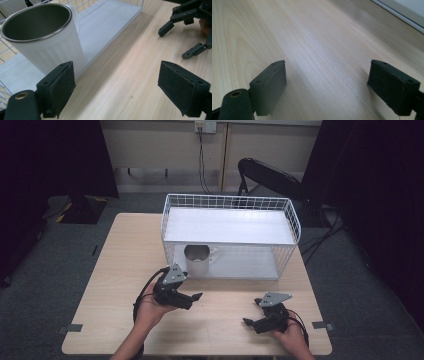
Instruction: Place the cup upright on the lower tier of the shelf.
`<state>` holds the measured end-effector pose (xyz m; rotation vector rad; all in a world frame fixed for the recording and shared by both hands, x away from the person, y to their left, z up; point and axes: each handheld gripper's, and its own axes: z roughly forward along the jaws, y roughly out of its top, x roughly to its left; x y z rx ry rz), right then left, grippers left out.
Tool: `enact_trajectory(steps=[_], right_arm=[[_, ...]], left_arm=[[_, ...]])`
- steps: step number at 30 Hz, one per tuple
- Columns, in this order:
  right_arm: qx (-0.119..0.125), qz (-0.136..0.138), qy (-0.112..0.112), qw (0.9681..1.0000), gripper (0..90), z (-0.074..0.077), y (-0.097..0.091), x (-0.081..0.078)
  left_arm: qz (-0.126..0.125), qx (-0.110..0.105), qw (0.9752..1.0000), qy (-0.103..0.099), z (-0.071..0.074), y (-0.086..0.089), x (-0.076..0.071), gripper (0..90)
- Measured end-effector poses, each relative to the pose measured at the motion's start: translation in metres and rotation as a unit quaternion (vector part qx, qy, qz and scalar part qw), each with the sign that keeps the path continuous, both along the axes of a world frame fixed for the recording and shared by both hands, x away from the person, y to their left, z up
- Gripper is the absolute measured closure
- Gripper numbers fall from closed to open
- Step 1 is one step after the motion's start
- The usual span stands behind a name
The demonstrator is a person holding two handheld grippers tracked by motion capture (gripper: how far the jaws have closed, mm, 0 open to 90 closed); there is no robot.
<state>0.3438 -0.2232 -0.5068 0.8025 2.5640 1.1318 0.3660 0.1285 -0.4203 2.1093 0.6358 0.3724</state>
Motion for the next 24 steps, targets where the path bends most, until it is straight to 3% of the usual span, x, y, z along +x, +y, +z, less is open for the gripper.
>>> enact_trajectory(steps=[14, 24], right_arm=[[0.0, 0.0, 0.0, 1.0, 14.2, 0.0, 0.0, 0.0], [0.0, 0.0, 0.0, 1.0, 14.2, 0.0, 0.0, 0.0]], left_arm=[[0.001, 0.016, 0.9999, 0.002, -0.007, 0.018, -0.008, 13.9], [0.006, 0.014, 0.9999, 0.006, -0.01, 0.031, -0.012, 15.2]])
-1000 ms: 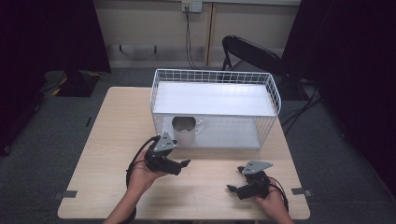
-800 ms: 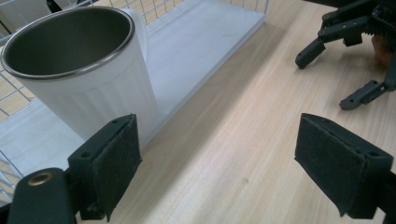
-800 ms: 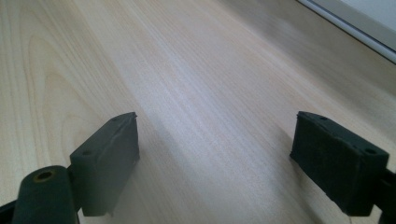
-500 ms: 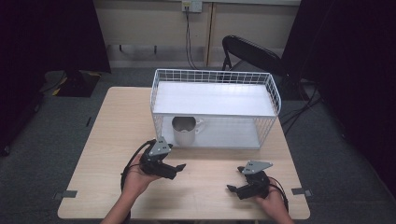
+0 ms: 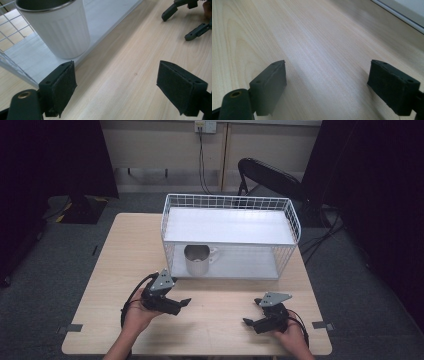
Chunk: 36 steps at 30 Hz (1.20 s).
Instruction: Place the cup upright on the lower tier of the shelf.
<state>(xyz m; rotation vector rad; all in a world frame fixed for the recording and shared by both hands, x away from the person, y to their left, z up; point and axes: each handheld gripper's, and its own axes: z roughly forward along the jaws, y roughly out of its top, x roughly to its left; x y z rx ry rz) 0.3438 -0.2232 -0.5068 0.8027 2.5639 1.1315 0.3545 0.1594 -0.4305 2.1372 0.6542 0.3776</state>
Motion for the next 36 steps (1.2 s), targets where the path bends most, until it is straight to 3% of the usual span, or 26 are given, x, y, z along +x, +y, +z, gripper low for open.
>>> enact_trajectory(steps=[36], right_arm=[[0.0, 0.0, 0.0, 1.0, 14.2, 0.0, 0.0, 0.0]], left_arm=[[0.044, 0.006, 0.999, 0.009, -0.019, 0.053, -0.012, 15.4]])
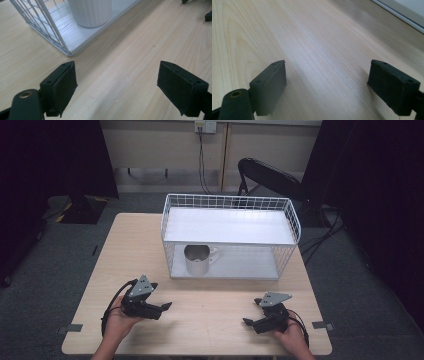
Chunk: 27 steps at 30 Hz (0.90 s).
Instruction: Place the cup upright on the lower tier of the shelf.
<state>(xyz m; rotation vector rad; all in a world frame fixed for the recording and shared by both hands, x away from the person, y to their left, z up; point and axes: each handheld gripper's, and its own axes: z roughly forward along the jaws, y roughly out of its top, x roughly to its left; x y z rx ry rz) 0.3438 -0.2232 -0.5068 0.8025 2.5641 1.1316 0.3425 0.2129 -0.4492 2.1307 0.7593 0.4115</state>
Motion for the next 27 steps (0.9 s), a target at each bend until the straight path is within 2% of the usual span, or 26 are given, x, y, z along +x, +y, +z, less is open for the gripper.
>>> enact_trajectory(steps=[9, 18, 21, 25, 27], right_arm=[[0.0, 0.0, 0.0, 1.0, 14.2, 0.0, 0.0, 0.0], [0.0, 0.0, 0.0, 1.0, 14.2, 0.0, 0.0, 0.0], [0.0, 0.0, 0.001, 1.0, 14.2, 0.0, 0.0, 0.0], [0.0, 0.0, 0.001, 1.0, 14.2, 0.0, 0.0, 0.0], [0.0, 0.0, 0.001, 1.0, 14.1, 0.0, 0.0, 0.0]], left_arm=[[0.011, -0.002, 0.9999, 0.005, -0.008, 0.015, -0.005, 15.4], [0.014, 0.006, 0.9998, 0.012, -0.018, 0.028, -0.01, 15.3], [0.02, 0.007, 0.9996, 0.019, -0.023, 0.033, -0.01, 15.3], [0.026, 0.019, 0.9991, 0.028, -0.028, 0.037, -0.011, 15.3], [0.031, 0.019, 0.9986, 0.038, -0.032, 0.039, -0.011, 15.3]])
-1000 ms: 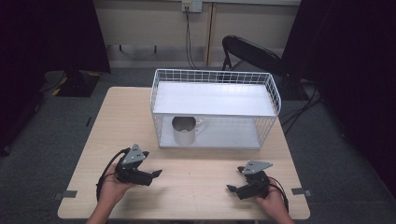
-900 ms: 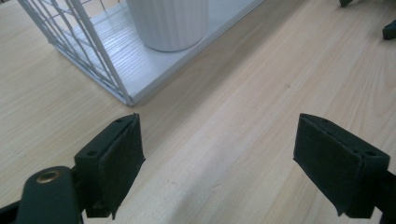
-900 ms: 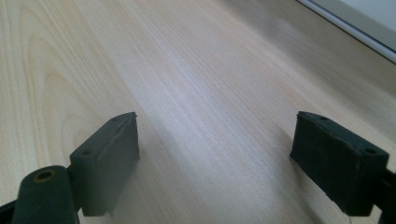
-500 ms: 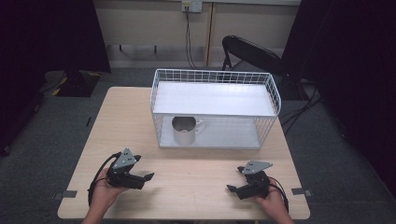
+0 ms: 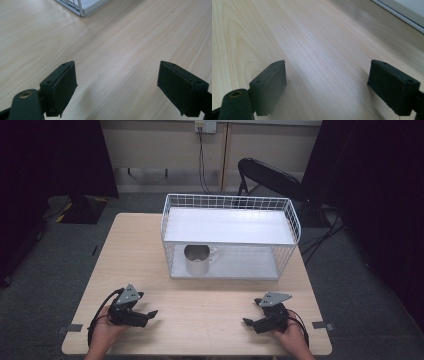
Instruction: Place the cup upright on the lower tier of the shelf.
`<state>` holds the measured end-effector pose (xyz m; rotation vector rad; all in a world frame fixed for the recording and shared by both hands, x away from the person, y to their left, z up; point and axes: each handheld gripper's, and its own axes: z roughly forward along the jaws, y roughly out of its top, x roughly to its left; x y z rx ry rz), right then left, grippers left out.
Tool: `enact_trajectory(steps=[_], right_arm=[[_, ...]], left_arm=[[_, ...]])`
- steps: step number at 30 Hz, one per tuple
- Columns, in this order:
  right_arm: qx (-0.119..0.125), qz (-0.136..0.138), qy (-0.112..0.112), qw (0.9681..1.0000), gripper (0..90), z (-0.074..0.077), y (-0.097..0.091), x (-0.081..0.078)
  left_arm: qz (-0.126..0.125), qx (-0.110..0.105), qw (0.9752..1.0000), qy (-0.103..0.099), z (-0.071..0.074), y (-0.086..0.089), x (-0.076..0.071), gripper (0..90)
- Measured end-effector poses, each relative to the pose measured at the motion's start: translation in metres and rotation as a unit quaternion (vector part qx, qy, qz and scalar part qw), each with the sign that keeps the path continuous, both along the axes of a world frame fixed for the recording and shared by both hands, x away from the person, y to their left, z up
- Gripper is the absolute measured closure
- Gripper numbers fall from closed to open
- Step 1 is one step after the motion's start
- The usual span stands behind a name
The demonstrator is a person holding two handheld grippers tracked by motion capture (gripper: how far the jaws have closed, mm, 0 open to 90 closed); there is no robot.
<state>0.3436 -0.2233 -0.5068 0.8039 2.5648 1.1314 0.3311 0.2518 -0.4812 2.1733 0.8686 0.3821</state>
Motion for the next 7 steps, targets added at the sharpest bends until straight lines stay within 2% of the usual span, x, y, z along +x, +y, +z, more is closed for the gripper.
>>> enact_trajectory(steps=[2, 7], right_arm=[[0.0, 0.0, 0.0, 1.0, 14.2, 0.0, 0.0, 0.0001], [0.0, 0.0, 0.0, 1.0, 14.1, 0.0, 0.0, 0.0001]], left_arm=[[0.002, 0.006, 1.0, 0.003, -0.0026, 0.0021, -0.0005, 15.3], [0.011, 0.004, 0.9999, 0.008, -0.0057, 0.0071, -0.0015, 15.3]])
